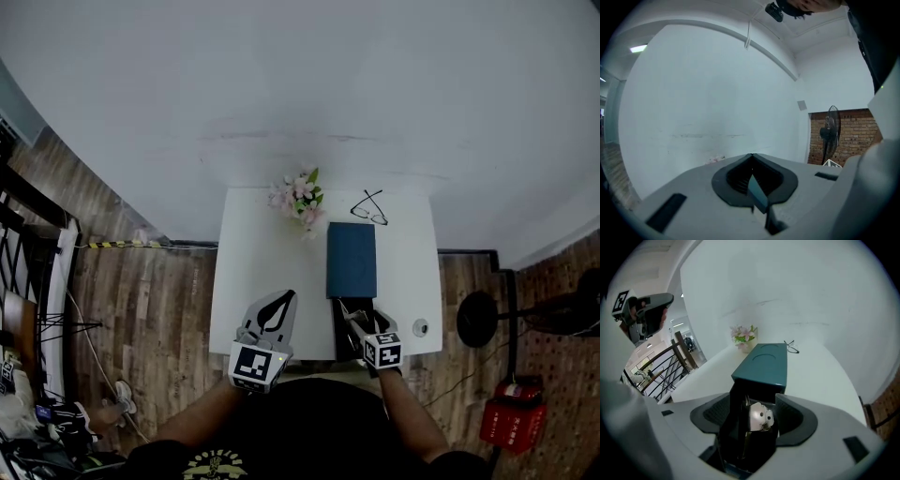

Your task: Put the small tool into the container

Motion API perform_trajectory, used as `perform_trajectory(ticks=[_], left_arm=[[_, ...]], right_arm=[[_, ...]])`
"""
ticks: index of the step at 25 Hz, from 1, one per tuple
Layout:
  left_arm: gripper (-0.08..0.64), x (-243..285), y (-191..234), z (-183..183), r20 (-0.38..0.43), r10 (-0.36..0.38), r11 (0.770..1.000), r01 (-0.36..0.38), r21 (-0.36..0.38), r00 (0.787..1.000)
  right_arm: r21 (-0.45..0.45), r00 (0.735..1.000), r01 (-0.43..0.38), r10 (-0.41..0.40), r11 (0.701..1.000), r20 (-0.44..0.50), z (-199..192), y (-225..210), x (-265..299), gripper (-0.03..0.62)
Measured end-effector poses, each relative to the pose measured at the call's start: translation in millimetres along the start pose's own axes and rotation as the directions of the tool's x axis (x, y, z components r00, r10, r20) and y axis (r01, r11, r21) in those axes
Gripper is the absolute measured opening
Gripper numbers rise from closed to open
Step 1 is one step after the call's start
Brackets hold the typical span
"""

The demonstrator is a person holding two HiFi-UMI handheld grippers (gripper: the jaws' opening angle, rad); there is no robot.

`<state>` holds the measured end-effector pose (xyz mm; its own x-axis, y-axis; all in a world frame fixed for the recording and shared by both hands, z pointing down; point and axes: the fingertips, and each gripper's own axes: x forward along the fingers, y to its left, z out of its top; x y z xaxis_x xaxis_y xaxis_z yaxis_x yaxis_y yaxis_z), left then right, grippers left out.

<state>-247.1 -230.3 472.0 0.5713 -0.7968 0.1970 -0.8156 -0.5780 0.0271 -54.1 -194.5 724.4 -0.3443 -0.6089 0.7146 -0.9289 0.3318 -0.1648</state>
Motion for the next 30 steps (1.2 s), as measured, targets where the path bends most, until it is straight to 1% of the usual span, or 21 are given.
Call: perform_trajectory(ticks=[2, 3, 5, 6, 7, 8, 9, 10, 12, 13, 15, 16, 17, 18, 20, 21, 22, 23, 25, 27, 30], left_arm=[[0.006, 5, -4, 1, 0.013, 0.0, 1.0, 0.0, 0.013, 1.0], [0.006, 9, -6, 3, 0.029, -0.002, 1.0, 0.002, 0.022, 1.0], [0.006, 17, -13, 14, 0.042, -0.018, 1.0, 0.018, 0.013, 0.999], [0.006, 22, -18, 18, 0.036, -0.029, 1.0, 0.029, 0.003, 0.999], [0.006, 28, -23, 17, 0.024, -0.039, 0.999, 0.039, -0.001, 0.999], [0.006, 35, -28, 15, 0.008, -0.045, 0.999, 0.045, -0.003, 0.999], [0.006, 42, -33, 14, -0.004, -0.045, 0.999, 0.045, -0.011, 0.999], [0.006, 50, -38, 15, -0.009, -0.041, 0.999, 0.041, -0.024, 0.999], [0.006, 66, -46, 22, -0.004, -0.022, 0.999, 0.022, -0.036, 1.0], [0.006, 74, -52, 25, -0.001, -0.012, 1.0, 0.012, -0.027, 1.0], [0.006, 91, -64, 28, 0.002, 0.011, 1.0, -0.011, 0.022, 1.0], [0.006, 99, -67, 34, 0.011, 0.031, 0.998, -0.032, 0.045, 0.999], [0.006, 106, -66, 42, 0.031, 0.059, 0.997, -0.06, 0.052, 0.998], [0.006, 110, -62, 52, 0.056, 0.089, 0.995, -0.091, 0.043, 0.994], [0.006, 113, -53, 62, 0.102, 0.142, 0.99, -0.142, -0.001, 0.985], [0.006, 112, -51, 64, 0.123, 0.166, 0.986, -0.164, -0.027, 0.978], [0.006, 110, -50, 63, 0.14, 0.19, 0.982, -0.186, -0.044, 0.972], [0.006, 106, -49, 61, 0.153, 0.213, 0.977, -0.207, -0.05, 0.965], [0.006, 92, -46, 58, 0.168, 0.254, 0.967, -0.249, -0.052, 0.953], [0.006, 76, -44, 55, 0.167, 0.285, 0.959, -0.279, -0.056, 0.944], [0.006, 61, -48, 52, 0.154, 0.29, 0.957, -0.288, -0.037, 0.944]], right_arm=[[0.006, 0.999, 0.017, -0.017, 1.0, 0.05, 13, -8, -15, 0.281], [0.013, 0.996, 0.02, -0.021, 1.0, 0.091, 22, -10, -24, 0.281], [0.007, 0.983, 0.007, -0.008, 1.0, 0.185, 47, -10, -47, 0.281], [-0.015, 0.974, -0.002, 0.006, 1.0, 0.227, 60, -8, -58, 0.278], [-0.046, 0.965, -0.005, 0.017, 0.999, 0.261, 73, -6, -68, 0.216], [-0.077, 0.957, 0.005, 0.018, 0.997, 0.291, 86, -4, -78, 0.107], [-0.1, 0.948, 0.022, 0.011, 0.995, 0.32, 99, -3, -86, 0.019], [-0.11, 0.937, 0.034, 0.007, 0.993, 0.349, 112, -3, -92, 0.002], [-0.091, 0.915, 0.033, 0.006, 0.995, 0.402, 135, -2, -97, 0.002], [-0.067, 0.908, 0.028, 0.003, 0.997, 0.418, 143, -3, -99, 0.002], [-0.01, 0.897, 0.01, -0.005, 1.0, 0.443, 160, -5, -101, 0.002], [0.003, 0.884, -0.001, 0.0, 1.0, 0.468, 175, -7, -103, 0.002], [-0.008, 0.863, -0.008, 0.011, 1.0, 0.506, 196, -9, -105, 0.002], [-0.038, 0.833, -0.007, 0.027, 0.999, 0.552, 219, -11, -108, 0.002], [-0.104, 0.77, 0.017, 0.054, 0.994, 0.636, 260, -17, -118, 0.002], [-0.131, 0.745, 0.029, 0.066, 0.991, 0.664, 274, -20, -126, 0.002], [-0.158, 0.725, 0.037, 0.082, 0.987, 0.684, 283, -23, -136, 0.002], [-0.183, 0.712, 0.037, 0.103, 0.982, 0.694, 288, -24, -145, 0.002], [-0.223, 0.703, 0.029, 0.139, 0.974, 0.697, 285, -24, -165, 0.002], [-0.247, 0.706, 0.039, 0.148, 0.968, 0.692, 268, -26, -182, 0.002], [-0.274, 0.715, 0.087, 0.131, 0.958, 0.687, 246, -33, -203, 0.002]])
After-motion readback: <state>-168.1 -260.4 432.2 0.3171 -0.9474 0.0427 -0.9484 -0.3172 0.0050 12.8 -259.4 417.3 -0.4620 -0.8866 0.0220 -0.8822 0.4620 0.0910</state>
